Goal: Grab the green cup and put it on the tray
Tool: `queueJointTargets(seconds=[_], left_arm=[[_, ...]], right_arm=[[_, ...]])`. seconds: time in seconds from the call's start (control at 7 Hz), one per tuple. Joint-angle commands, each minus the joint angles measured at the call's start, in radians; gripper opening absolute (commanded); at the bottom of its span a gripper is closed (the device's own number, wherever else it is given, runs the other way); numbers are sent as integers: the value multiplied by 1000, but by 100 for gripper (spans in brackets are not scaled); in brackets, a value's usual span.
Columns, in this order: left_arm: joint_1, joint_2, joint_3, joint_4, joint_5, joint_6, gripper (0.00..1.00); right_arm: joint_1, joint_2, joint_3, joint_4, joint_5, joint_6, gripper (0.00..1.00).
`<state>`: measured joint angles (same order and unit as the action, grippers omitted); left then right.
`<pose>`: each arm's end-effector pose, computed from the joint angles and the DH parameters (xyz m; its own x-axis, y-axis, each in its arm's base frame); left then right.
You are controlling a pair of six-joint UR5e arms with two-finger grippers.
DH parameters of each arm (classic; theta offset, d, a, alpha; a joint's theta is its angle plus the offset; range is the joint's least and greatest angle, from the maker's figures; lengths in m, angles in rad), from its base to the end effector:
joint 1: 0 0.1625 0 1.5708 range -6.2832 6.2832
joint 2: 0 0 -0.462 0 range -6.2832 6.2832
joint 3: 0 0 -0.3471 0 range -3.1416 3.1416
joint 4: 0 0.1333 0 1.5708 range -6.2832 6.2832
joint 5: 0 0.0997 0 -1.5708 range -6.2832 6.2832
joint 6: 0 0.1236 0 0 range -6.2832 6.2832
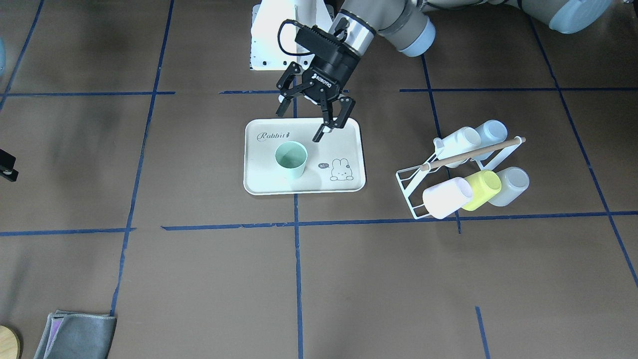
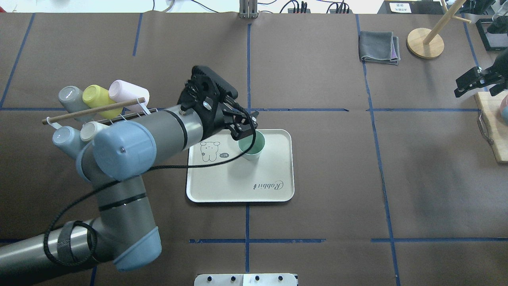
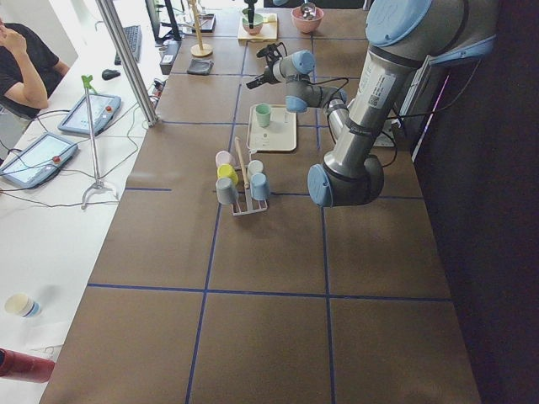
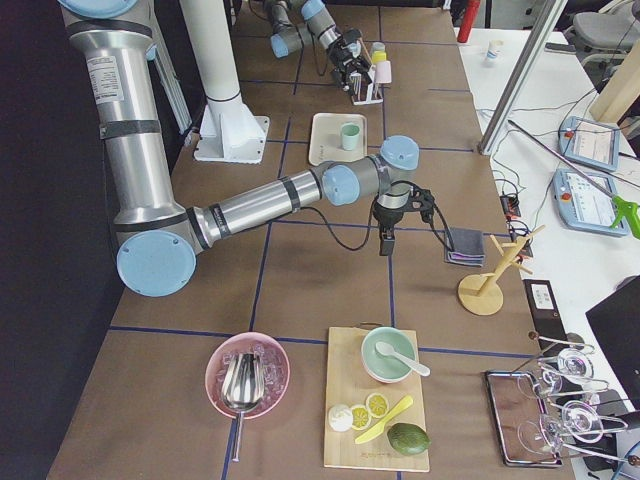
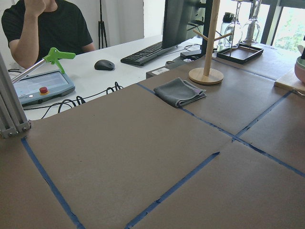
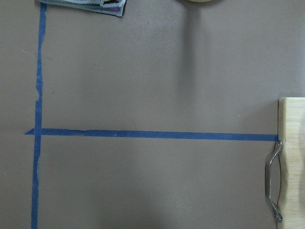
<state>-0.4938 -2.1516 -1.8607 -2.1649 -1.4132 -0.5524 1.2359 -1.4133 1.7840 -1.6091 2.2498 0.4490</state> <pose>0.4639 -0.4231 0.1971 0.5643 0.6510 -0.5076 0.2384 0.4602 0.8552 -0.1189 -0.5109 0.5514 0.7363 -0.0173 0.6764 -0.0099 0.9993 0.0363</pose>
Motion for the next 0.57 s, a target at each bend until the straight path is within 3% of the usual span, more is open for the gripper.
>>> queueJointTargets(seconds=[0.0,0.29,0.43], left_arm=[[-188,7,-116,280,-232,-14,100],[-434,117,-117,328,-579,2,100],[-591,172,-110,362,-746,102,100]], right_arm=[[33,4,2,0,7,-7,100],[75,2,0,-2,14,-32,100],[92,-4,-2,-6,17,-120,100]])
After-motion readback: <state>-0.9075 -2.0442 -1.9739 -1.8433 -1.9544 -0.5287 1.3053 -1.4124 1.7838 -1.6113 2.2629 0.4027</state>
